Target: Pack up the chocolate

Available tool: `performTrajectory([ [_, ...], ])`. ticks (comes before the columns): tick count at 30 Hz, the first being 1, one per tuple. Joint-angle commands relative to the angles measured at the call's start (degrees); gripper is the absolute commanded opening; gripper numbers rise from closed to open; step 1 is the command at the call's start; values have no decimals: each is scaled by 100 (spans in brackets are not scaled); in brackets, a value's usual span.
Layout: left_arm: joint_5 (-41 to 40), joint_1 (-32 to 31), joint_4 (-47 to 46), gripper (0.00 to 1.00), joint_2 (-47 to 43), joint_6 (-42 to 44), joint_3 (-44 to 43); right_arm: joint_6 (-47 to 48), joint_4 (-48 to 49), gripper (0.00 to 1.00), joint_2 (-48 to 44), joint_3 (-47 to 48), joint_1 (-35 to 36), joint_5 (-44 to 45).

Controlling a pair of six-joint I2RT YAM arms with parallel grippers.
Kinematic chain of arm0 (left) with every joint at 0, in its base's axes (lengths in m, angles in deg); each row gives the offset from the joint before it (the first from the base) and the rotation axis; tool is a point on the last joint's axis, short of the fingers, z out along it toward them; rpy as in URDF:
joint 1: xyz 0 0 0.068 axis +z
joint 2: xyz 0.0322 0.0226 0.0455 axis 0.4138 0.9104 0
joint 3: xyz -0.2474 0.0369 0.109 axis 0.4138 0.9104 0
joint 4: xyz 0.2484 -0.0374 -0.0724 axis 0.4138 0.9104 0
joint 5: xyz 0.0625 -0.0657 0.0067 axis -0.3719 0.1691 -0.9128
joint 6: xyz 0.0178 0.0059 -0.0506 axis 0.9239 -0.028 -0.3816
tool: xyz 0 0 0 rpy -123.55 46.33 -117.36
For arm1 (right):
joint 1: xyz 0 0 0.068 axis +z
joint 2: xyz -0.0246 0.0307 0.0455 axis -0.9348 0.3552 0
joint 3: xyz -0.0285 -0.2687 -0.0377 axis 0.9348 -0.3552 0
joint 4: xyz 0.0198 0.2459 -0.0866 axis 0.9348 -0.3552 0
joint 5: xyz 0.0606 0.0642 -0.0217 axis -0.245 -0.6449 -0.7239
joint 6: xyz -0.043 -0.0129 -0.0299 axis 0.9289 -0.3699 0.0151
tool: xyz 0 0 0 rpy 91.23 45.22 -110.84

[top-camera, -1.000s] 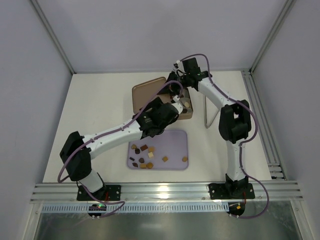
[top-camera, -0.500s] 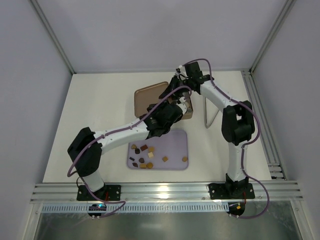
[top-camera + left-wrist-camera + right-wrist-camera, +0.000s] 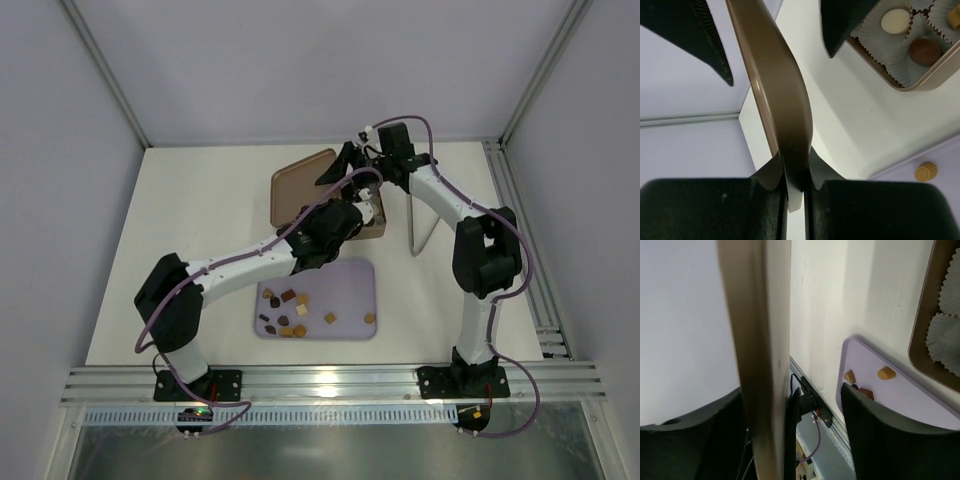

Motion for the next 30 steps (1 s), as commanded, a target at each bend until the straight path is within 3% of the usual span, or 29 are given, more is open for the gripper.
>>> performTrajectory([
  [1, 164, 95, -96, 0, -388, -257, -416, -163, 713, 76, -595, -320, -184, -45],
  [7, 647, 253, 413, 0, -380, -635, -759, -207, 1013, 90, -1069, -734, -473, 342],
  [14, 1543, 534, 1099, 0, -310, -1268, -1409, -418, 1329, 90, -1509, -1235, -904, 807],
  [18, 2527, 815, 1564, 0, -283, -1909, -2050, -331, 1426, 90, -1834, -1525, -1177, 1273],
  [24, 5021, 1534, 1777, 0, -81, -3692, -2939, 511, 1005, 90, -1896, -1446, -1335, 2310],
  [26, 6170, 1834, 1375, 0, -11, -4515, -2852, 767, 934, 90, -1835, -1455, -1344, 2635],
  [30, 7554, 2318, 480, 0, 147, -5624, -2597, 1075, 1030, 89, -1782, -1595, -1353, 2874],
])
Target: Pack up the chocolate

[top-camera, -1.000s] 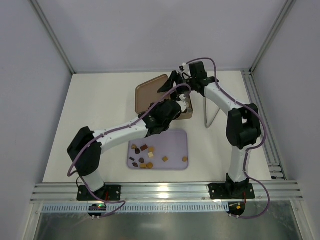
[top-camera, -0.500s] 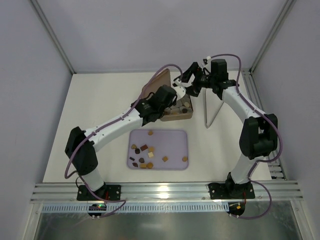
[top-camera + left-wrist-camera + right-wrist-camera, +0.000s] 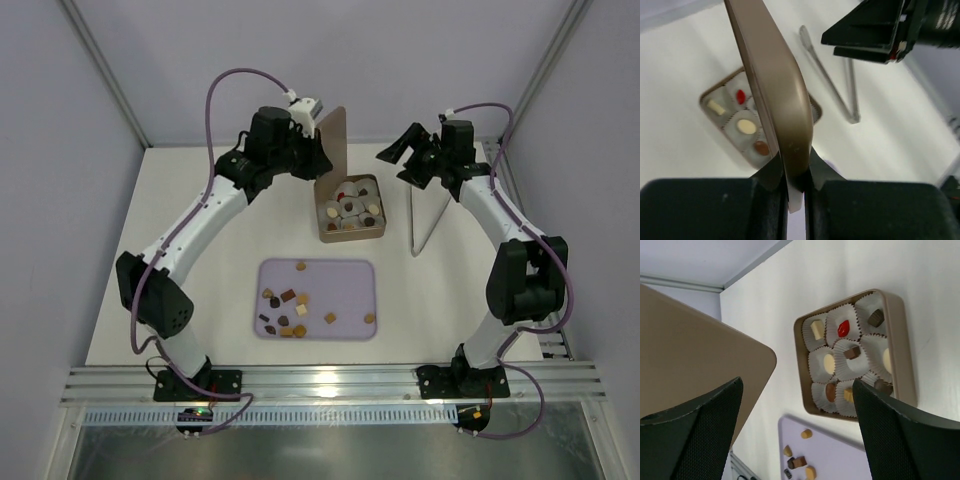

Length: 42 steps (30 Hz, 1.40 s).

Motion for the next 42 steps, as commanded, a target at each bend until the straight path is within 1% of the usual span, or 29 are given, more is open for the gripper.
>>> performTrajectory([
  [1, 1999, 393, -1123, 0, 185, -1673, 199, 547, 171, 89, -108, -105, 13, 474],
  [2, 2236, 446, -1369, 0, 289, -1875, 261, 573, 276, 90, -81, -123, 13, 439],
  [3, 2604, 516, -1607, 0, 351, -2373, 357, 600, 330, 89, -46, -149, 5, 404],
  [4, 2808, 621, -2070, 0, 439, -2579, 393, 669, 374, 89, -11, -149, 13, 395],
  [6, 3264, 719, -2495, 0, 720, -3027, 454, 723, 374, 89, 103, -114, 4, 325],
  [7, 3389, 763, -2888, 0, 825, -3403, 472, 766, 392, 89, 121, -114, 4, 325],
  [8, 3503, 833, -2979, 0, 922, -3555, 490, 784, 400, 89, 139, -123, -4, 333],
  [10, 3793, 921, -3462, 0, 1203, -3914, 525, 819, 427, 89, 191, -131, -4, 360],
  [11, 3899, 1000, -3872, 0, 1283, -4238, 577, 837, 462, 89, 209, -140, -4, 360],
  [13, 4188, 1079, -4235, 0, 1573, -4627, 613, 846, 488, 89, 296, -140, -22, 342],
  [14, 4259, 1158, -4576, 0, 1661, -4924, 665, 872, 497, 89, 332, -140, -31, 351],
  [17, 4523, 1237, -4895, 0, 1951, -5295, 692, 881, 567, 89, 437, -158, -40, 351],
  [25, 5059, 1413, -5300, 0, 2469, -5639, 683, 855, 699, 89, 727, -158, -31, 351],
  [30, 5385, 1440, -5362, 0, 2742, -5709, 622, 811, 813, 89, 912, -175, -31, 325],
  [42, 5596, 1545, -5230, 0, 3164, -5569, 709, 688, 1270, 90, 1202, -272, -13, 17],
])
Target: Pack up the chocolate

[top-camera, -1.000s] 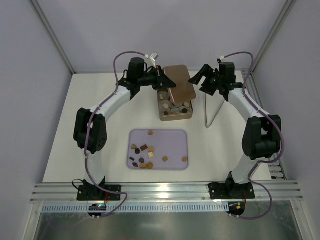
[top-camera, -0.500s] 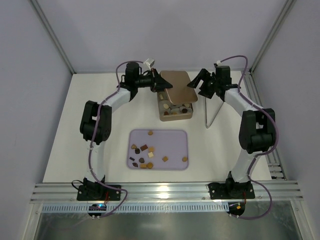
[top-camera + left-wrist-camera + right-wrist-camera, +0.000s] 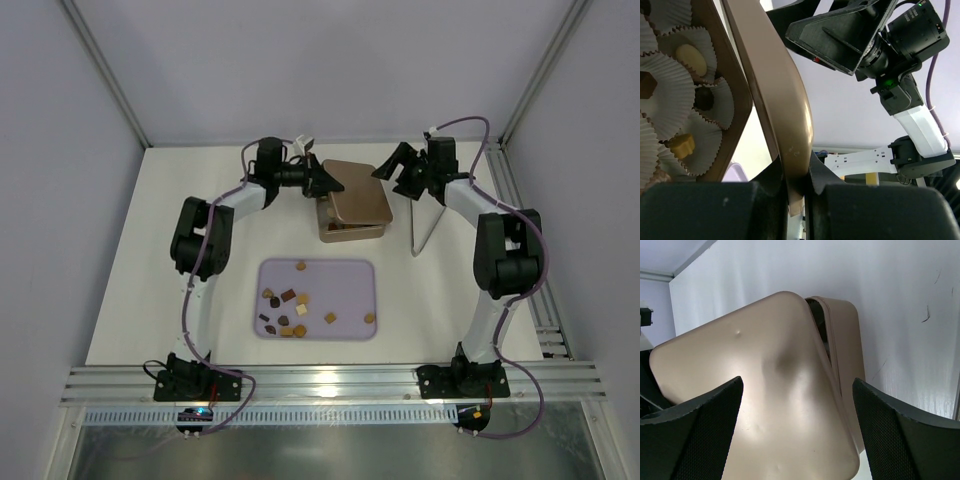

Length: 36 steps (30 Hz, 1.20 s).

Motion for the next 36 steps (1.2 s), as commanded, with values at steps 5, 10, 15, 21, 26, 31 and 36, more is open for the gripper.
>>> performTrajectory([
  [5, 333, 184, -258, 0, 6, 44, -23, 39, 379, 90, 138, 10, 35, -193],
  [10, 368, 219, -266, 0, 85, 44, -14, 100, 405, 90, 200, -8, 61, -299],
  [15, 439, 246, -521, 0, 200, -167, 12, 197, 362, 90, 305, 36, 105, -378],
  [21, 448, 246, -565, 0, 279, -228, 21, 276, 370, 90, 384, 36, 141, -536],
  [26, 465, 263, -574, 0, 358, -246, 21, 311, 379, 89, 437, 27, 176, -580],
  [31, 474, 290, -679, 0, 419, -325, 30, 347, 388, 89, 516, 27, 176, -659],
  [36, 509, 316, -864, 0, 446, -474, 30, 469, 379, 90, 569, 1, 176, -668],
])
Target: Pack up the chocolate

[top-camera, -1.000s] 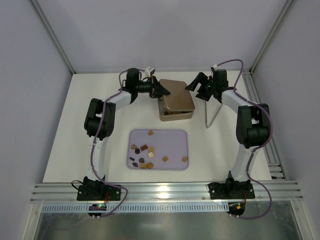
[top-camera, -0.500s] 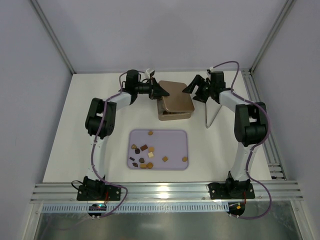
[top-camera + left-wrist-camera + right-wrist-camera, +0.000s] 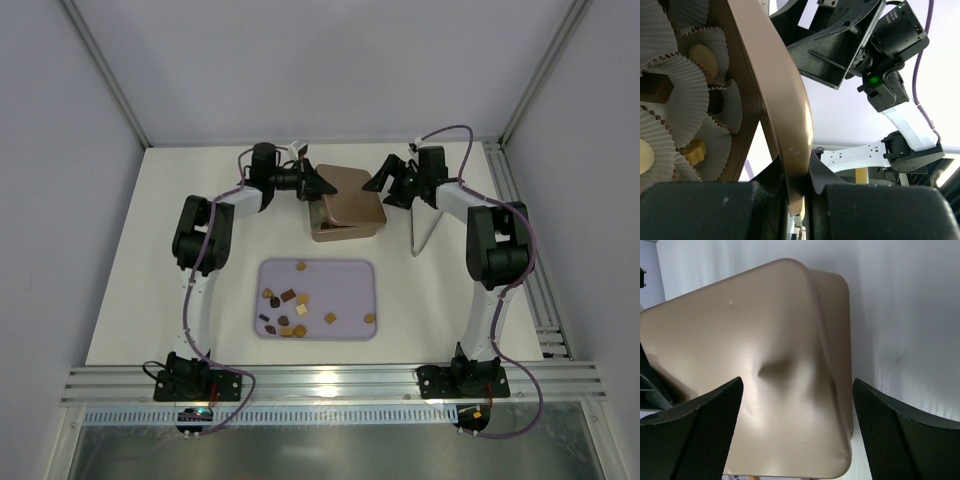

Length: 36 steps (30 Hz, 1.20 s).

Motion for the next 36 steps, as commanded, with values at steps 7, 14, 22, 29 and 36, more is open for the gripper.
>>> performTrajectory([
  [7, 284, 130, -624, 0, 110, -289, -3, 278, 509, 91, 180, 23, 36, -429],
  [14, 311, 148, -765, 0, 189, -421, -12, 181, 764, 92, 497, 102, 36, -869],
  [22, 328, 174, -801, 1, 233, -474, -12, 40, 1133, 89, 567, -3, 36, -1106],
  [29, 267, 227, -809, 14, 242, -553, -12, -48, 1291, 85, 462, -126, 36, -1124],
  [36, 153, 332, -739, 33, 154, -562, 94, -91, 1344, 82, 383, -214, 36, -1124],
])
